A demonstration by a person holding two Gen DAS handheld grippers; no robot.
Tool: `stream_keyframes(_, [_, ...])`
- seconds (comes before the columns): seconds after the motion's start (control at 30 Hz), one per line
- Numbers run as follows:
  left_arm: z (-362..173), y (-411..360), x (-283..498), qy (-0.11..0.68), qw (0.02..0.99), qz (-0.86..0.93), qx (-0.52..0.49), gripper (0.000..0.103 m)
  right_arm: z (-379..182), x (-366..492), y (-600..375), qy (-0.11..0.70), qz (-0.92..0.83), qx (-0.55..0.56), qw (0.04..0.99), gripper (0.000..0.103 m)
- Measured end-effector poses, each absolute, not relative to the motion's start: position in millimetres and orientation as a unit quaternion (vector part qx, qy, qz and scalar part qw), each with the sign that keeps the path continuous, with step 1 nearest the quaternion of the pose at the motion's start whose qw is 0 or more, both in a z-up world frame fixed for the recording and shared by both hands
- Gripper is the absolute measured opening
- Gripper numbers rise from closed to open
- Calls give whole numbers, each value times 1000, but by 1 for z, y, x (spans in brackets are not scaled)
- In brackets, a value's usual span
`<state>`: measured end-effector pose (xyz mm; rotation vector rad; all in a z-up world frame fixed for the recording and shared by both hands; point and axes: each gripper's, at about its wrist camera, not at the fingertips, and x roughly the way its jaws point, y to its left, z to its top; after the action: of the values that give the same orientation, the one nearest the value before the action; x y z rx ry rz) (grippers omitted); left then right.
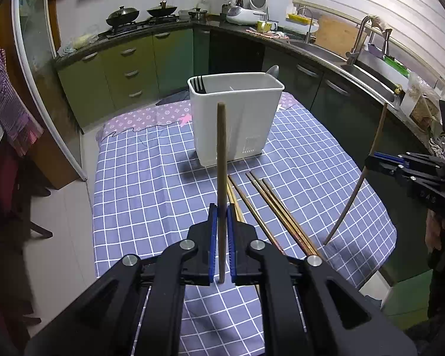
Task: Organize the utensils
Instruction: 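Carry the chopsticks upright over the caddy and release them inside with both tools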
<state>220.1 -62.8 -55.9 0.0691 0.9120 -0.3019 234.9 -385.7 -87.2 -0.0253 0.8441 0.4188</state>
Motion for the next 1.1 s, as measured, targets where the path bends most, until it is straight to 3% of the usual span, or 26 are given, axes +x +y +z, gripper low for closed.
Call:
stream_keyframes(0.77, [-43, -71, 227, 433, 888, -153, 28, 7, -95, 240, -388, 411, 202, -10, 889, 7])
stream_keyframes(1.1, [40, -83, 265, 371, 914, -161, 20, 7, -98, 242, -389, 411, 206, -9, 888, 7])
